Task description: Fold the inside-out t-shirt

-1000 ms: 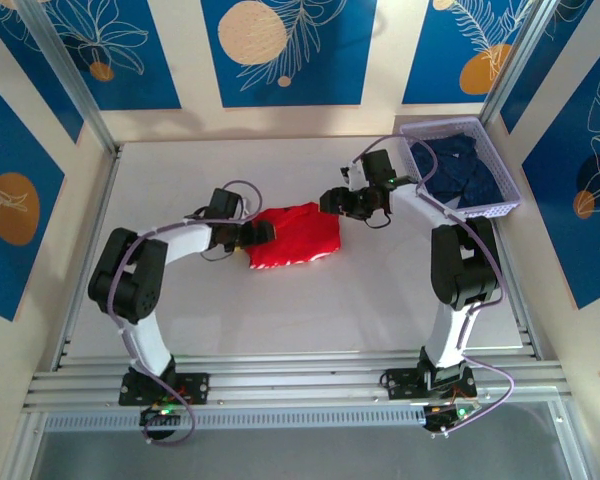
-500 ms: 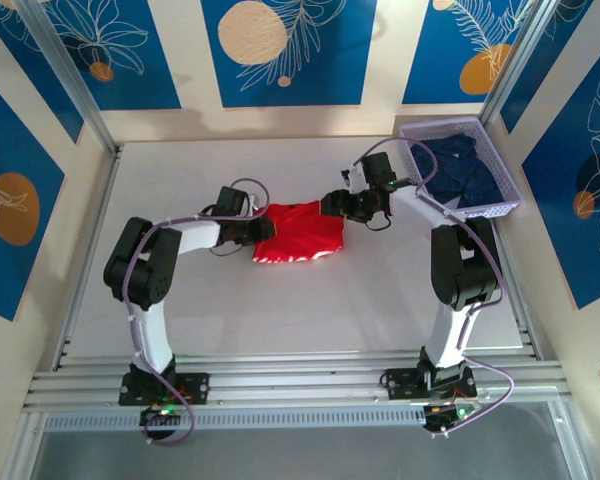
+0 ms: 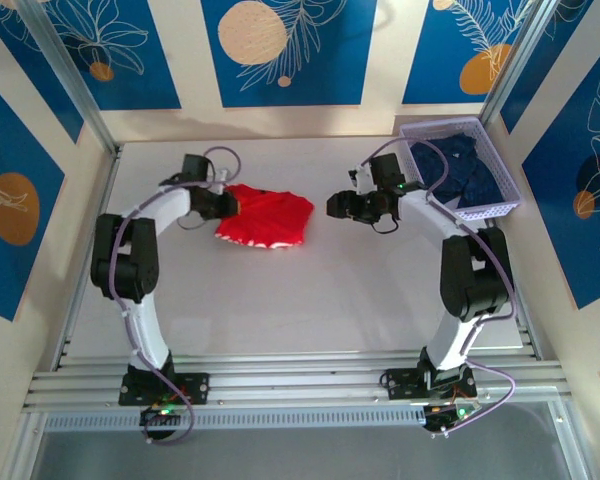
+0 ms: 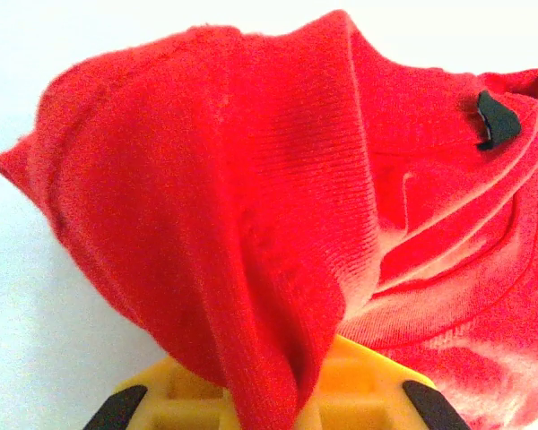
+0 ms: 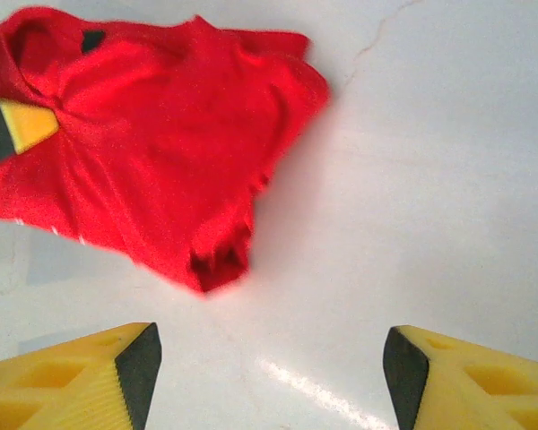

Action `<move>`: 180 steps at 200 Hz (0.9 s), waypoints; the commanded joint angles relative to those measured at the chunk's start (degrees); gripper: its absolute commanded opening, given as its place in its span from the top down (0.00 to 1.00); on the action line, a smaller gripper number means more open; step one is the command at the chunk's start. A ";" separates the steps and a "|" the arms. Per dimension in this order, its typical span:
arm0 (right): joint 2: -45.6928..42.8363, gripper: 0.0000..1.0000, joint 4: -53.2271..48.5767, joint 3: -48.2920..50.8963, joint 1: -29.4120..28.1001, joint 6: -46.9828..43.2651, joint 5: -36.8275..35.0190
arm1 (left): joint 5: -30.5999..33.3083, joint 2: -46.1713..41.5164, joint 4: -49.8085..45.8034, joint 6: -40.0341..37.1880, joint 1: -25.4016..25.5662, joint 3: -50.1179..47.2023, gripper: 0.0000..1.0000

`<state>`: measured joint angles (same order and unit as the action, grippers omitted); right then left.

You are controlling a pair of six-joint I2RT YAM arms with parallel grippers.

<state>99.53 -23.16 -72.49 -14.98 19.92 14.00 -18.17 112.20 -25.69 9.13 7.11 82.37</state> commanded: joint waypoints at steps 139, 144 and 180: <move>-4.11 0.32 1.89 3.26 -0.28 2.58 6.00 | 60.24 23.52 -27.84 -20.43 -17.40 43.99 0.84; -4.07 0.32 1.89 3.24 -0.36 2.59 6.10 | 60.93 23.73 -27.14 -20.55 -17.45 44.37 0.83; -4.39 0.31 1.12 3.14 -1.31 2.57 5.22 | 63.79 23.97 -24.83 -19.11 -17.50 47.23 0.55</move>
<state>95.13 -21.43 -69.30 -15.38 21.50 18.26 40.34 136.38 -52.23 -11.11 -10.59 125.60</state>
